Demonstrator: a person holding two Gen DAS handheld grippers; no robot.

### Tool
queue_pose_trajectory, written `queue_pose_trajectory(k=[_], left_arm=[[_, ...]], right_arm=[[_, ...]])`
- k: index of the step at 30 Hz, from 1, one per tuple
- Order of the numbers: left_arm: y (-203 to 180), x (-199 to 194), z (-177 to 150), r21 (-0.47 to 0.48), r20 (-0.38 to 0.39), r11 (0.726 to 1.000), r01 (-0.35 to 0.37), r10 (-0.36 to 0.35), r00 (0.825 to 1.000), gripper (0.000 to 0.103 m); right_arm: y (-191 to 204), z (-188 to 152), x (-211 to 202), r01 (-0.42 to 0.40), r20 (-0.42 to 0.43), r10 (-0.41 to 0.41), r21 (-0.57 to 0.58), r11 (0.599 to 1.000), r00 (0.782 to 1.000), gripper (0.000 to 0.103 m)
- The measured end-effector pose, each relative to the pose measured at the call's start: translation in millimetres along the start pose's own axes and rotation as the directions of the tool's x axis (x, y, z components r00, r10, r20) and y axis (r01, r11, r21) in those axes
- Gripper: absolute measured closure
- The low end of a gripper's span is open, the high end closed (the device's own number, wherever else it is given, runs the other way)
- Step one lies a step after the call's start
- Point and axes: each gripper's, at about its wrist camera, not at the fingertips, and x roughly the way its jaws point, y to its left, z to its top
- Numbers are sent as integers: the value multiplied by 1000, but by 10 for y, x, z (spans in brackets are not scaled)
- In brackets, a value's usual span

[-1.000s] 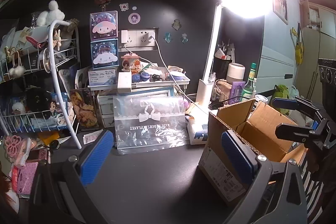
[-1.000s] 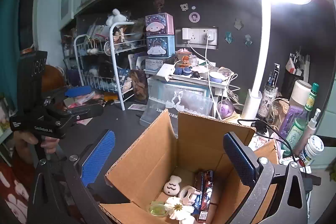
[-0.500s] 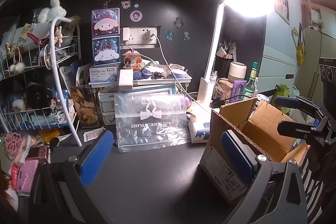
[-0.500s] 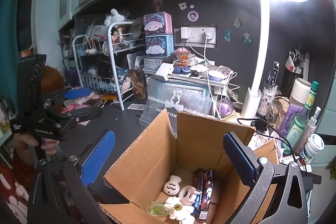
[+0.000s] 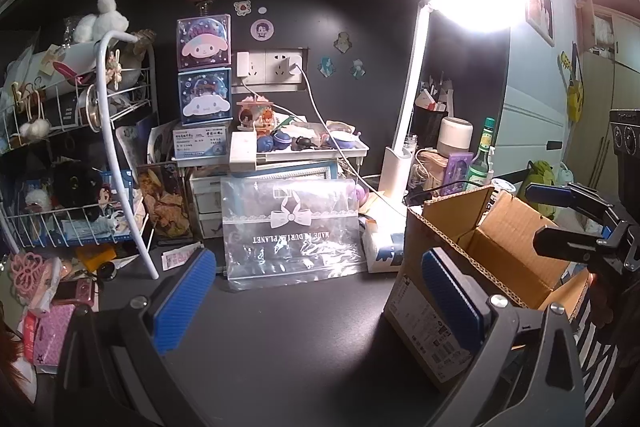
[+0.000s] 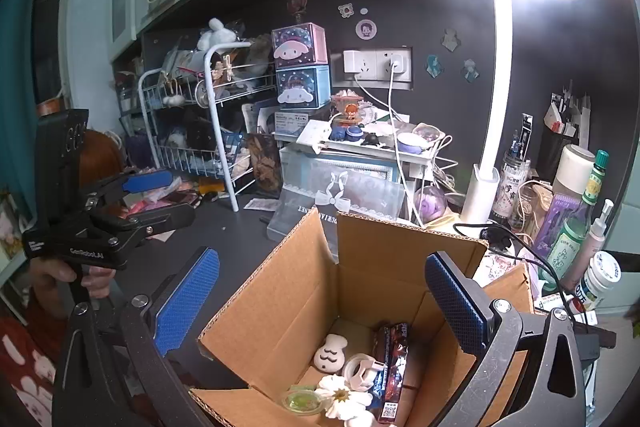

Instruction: Organize objects

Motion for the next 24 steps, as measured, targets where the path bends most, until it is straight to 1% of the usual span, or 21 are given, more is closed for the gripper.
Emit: queue_pose_trajectory(k=[24], left_arm=[[25,18,-14,-10,-7,1000,-9,9,1000,1]], right_arm=[[-10,5,5,-1,0,1,2,1000,1000,0]])
